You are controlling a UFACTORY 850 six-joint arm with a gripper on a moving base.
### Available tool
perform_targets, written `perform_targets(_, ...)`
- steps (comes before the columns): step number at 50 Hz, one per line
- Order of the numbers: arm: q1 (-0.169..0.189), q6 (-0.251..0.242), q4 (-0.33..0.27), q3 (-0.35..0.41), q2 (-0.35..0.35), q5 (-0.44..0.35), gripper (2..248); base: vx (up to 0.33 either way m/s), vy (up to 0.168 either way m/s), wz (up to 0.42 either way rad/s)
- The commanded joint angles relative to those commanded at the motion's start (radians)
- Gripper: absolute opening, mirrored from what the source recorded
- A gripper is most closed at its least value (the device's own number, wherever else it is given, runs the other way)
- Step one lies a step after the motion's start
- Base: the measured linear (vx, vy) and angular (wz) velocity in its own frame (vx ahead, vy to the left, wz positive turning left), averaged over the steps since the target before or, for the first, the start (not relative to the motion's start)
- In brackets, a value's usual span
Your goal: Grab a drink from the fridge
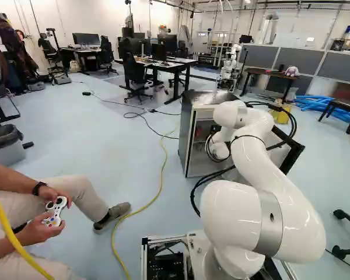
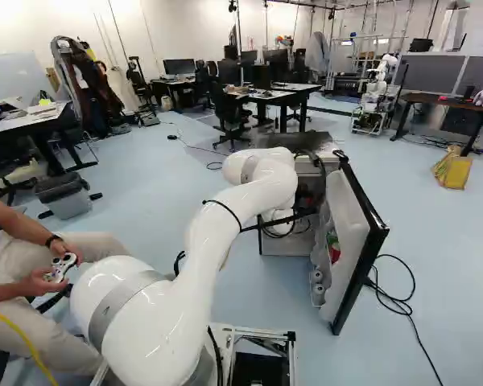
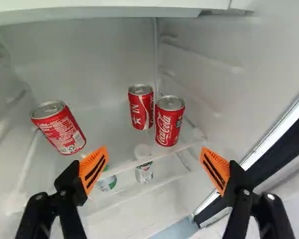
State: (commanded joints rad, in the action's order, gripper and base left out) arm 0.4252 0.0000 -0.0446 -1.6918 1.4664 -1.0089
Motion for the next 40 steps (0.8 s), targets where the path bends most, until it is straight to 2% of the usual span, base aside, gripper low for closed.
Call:
perform_targets(1, 0.000, 0.000, 0.000, 0.000, 0.000, 0.000, 236, 0.000, 0.000, 0.000)
perform_targets(6, 0.000, 0.000, 0.000, 0.000, 0.000, 0.000, 236, 0.000, 0.000, 0.000)
perform_targets(7, 0.000, 0.000, 0.000, 0.000, 0.000, 0.000, 223, 0.000, 0.000, 0.000)
perform_targets(11, 0.000, 0.000, 0.000, 0.000, 0.000, 0.000, 223, 0.000, 0.000, 0.000)
perform_targets(12, 0.000, 0.000, 0.000, 0.000, 0.000, 0.000, 211, 0.000, 0.000, 0.000)
perform_targets(16, 0.000, 0.000, 0.000, 0.000, 0.000, 0.000, 211, 0.000, 0.000, 0.000)
perform_targets(17, 0.000, 0.000, 0.000, 0.000, 0.000, 0.000, 199, 0.000, 0.000, 0.000)
perform_targets(21, 0.000, 0.000, 0.000, 0.000, 0.000, 0.000, 199, 0.000, 0.000, 0.000)
perform_targets(22, 0.000, 0.000, 0.000, 0.000, 0.000, 0.000, 192, 0.000, 0.000, 0.000)
perform_targets(40, 0.000, 0.000, 0.000, -0.004, 0.002, 0.000, 194, 0.000, 0.000, 0.000)
